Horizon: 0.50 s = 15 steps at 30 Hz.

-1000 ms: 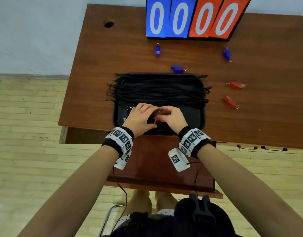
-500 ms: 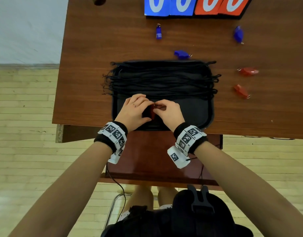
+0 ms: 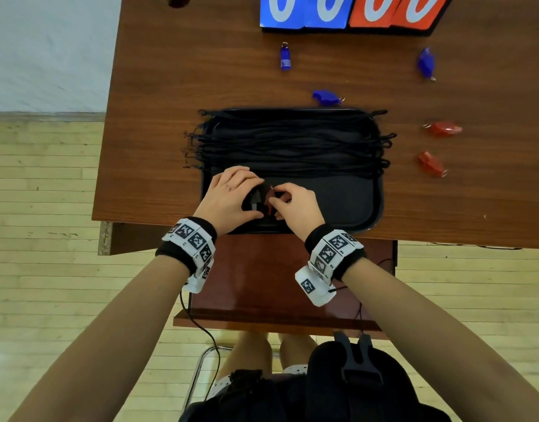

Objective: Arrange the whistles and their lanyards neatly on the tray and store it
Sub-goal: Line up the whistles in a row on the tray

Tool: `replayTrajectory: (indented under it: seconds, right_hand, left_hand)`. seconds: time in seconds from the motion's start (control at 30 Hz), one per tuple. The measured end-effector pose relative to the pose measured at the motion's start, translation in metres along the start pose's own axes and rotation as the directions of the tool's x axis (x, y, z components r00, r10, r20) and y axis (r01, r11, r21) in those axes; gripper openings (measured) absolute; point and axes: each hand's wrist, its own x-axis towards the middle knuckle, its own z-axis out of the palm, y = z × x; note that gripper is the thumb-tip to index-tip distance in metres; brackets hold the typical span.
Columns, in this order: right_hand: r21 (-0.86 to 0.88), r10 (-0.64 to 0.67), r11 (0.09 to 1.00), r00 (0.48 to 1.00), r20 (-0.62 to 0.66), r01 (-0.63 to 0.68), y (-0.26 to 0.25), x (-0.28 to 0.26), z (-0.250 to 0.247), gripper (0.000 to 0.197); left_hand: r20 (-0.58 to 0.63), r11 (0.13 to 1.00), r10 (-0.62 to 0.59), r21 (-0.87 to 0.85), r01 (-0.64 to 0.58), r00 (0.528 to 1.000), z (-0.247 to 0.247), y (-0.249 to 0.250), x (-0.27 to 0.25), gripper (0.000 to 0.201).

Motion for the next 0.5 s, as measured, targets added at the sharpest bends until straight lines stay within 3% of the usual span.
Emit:
replayTrajectory:
  seconds: [0.5]
  right_hand:
    - [-0.028, -0.022, 0.999, 0.999, -0.049, 0.021, -0.0006, 0.0029, 0.0053, 0.026]
  left_hand:
    - [-0.026, 0.999, 0.044, 0.01, -0.044, 0.999, 0.01, 0.0032, 0.0016, 0.07]
